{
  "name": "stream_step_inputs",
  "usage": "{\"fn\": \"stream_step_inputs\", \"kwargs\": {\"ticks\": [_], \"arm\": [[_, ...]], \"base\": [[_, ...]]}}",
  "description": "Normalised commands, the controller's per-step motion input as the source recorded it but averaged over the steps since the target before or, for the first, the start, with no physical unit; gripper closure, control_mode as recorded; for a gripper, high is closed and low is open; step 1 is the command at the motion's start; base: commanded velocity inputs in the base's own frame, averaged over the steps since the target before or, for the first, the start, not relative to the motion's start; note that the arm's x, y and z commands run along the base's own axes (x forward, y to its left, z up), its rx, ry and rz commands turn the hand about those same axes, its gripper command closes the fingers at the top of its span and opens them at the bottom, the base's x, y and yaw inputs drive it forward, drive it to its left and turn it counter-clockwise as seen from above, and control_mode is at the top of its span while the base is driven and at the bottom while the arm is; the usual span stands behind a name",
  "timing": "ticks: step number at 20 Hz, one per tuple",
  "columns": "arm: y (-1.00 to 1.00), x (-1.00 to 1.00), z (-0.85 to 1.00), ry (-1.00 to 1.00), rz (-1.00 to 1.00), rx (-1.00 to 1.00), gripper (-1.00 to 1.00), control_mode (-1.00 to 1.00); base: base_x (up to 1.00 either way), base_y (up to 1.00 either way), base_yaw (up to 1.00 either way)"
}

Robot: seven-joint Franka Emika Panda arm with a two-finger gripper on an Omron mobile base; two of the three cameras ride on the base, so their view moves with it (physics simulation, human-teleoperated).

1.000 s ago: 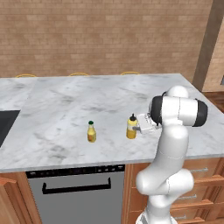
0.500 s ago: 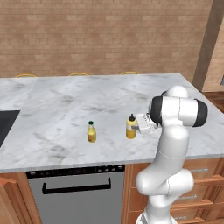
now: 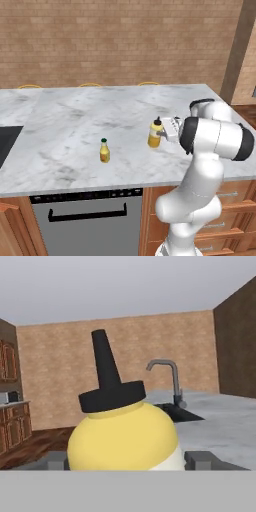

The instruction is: Place the mustard and mustard from the counter to the top shelf of the fridge. If the existing items in the fridge are on the top shelf, move them to other shelves.

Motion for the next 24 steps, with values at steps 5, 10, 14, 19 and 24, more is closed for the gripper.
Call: {"fn": "stream_step_inputs", "kwargs": {"ticks": [5, 10, 14, 19, 24], "arm": [[0.0, -0.99, 1.0, -0.07, -0.03, 0.01, 1.0, -1.0], [0.02, -1.0, 1.0, -0.08, -0.03, 0.0, 1.0, -1.0], [0.05, -1.0, 1.0, -0.06, -0.06, 0.0, 1.0, -1.0], [0.01, -1.0, 0.87, -0.09, -0.04, 0.0, 1.0, -1.0], [0.09, -1.0, 0.51, -0.08, -0.02, 0.0, 1.0, -1.0]], "base": [[0.0, 0.0, 0.0], [0.0, 0.0, 0.0], [0.0, 0.0, 0.0], [0.0, 0.0, 0.0], [0.0, 0.0, 0.0]]}}
